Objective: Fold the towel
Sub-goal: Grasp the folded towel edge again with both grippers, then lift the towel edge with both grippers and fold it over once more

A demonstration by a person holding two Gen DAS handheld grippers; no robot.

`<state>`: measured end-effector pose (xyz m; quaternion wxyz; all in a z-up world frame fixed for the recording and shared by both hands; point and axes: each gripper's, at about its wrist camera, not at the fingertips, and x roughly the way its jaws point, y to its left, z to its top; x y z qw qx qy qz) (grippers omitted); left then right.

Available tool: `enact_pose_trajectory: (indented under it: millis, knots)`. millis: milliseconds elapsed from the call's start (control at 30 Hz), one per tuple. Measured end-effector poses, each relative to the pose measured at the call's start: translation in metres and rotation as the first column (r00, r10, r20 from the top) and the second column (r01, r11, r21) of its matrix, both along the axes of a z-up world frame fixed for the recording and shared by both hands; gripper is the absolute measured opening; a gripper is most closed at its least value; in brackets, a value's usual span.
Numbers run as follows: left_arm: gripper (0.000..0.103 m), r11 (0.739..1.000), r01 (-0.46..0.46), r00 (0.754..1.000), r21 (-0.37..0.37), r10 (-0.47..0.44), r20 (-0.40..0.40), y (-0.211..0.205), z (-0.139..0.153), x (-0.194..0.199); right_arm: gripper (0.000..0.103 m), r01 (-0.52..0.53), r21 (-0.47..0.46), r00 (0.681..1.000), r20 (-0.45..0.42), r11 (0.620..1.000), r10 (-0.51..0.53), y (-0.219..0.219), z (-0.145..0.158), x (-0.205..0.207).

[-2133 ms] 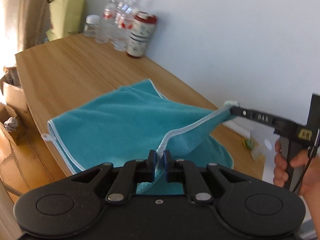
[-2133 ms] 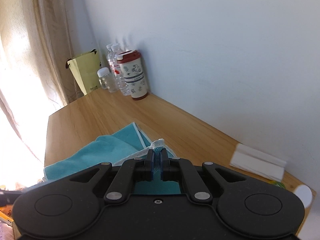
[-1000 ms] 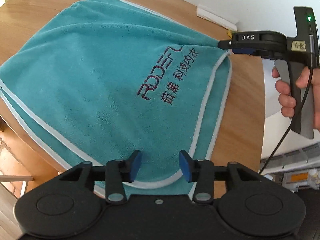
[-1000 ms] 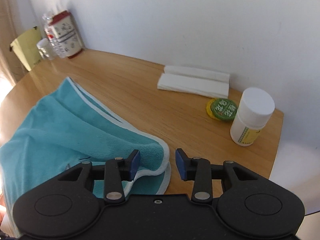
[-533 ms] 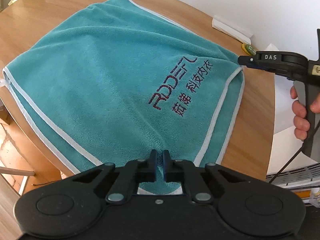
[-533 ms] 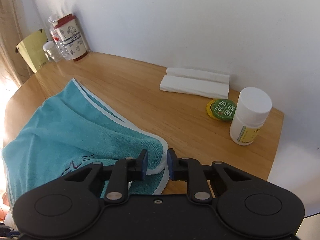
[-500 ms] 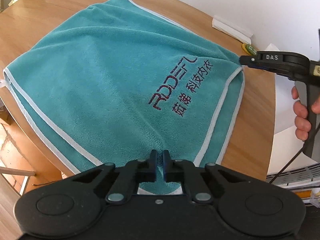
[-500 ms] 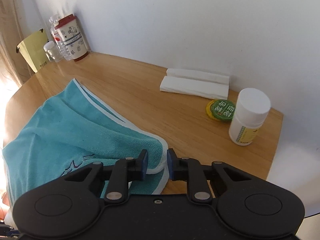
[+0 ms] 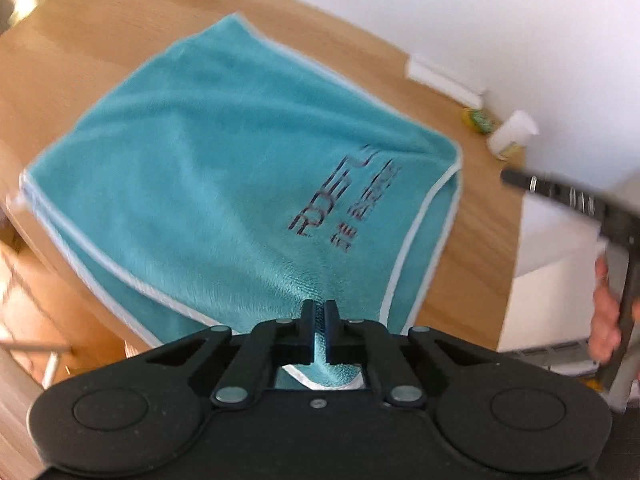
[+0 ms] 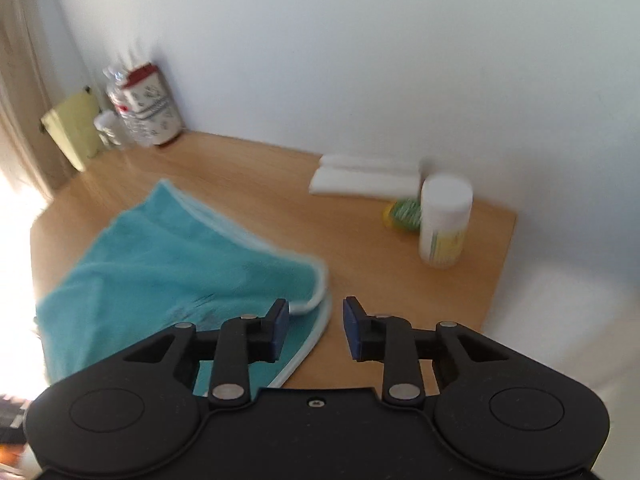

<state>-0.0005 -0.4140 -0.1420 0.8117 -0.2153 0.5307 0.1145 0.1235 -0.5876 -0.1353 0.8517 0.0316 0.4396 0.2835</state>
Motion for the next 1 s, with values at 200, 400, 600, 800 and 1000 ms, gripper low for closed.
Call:
enact_pose_trajectory:
  millis: [200,400,600,800,1000]
  knots:
    - [0.021,0.999,0.019,1.0,-0.035,-0.02,-0.015,0.028,0.027,0.026,0.034,0.094,0.085,0.99,-0.115,0.992,-0.084,-0.007,-0.003,-0.067]
    - [0.041,0.963,0.269,0.963,0.025,-0.269,0.019,0.029,0.045,0.076,0.039,0.257,0.129,0.948,-0.225,0.958,-0.224,0.014,-0.012,-0.101]
    - [0.05,0.773,0.61,0.785,0.174,-0.62,0.001,0.017,0.029,0.153,0.046,0.468,0.064,0.86,-0.264,0.882,-0.437,0.066,-0.012,-0.121]
    - [0.058,0.498,0.834,0.521,0.237,-0.852,-0.044,-0.003,-0.011,0.212,0.047,0.699,-0.051,0.685,-0.24,0.714,-0.688,0.119,-0.013,-0.157]
    - [0.065,0.298,0.915,0.306,0.273,-0.952,0.014,-0.033,-0.034,0.233,0.047,0.809,-0.107,0.553,-0.195,0.578,-0.81,0.15,-0.021,-0.167]
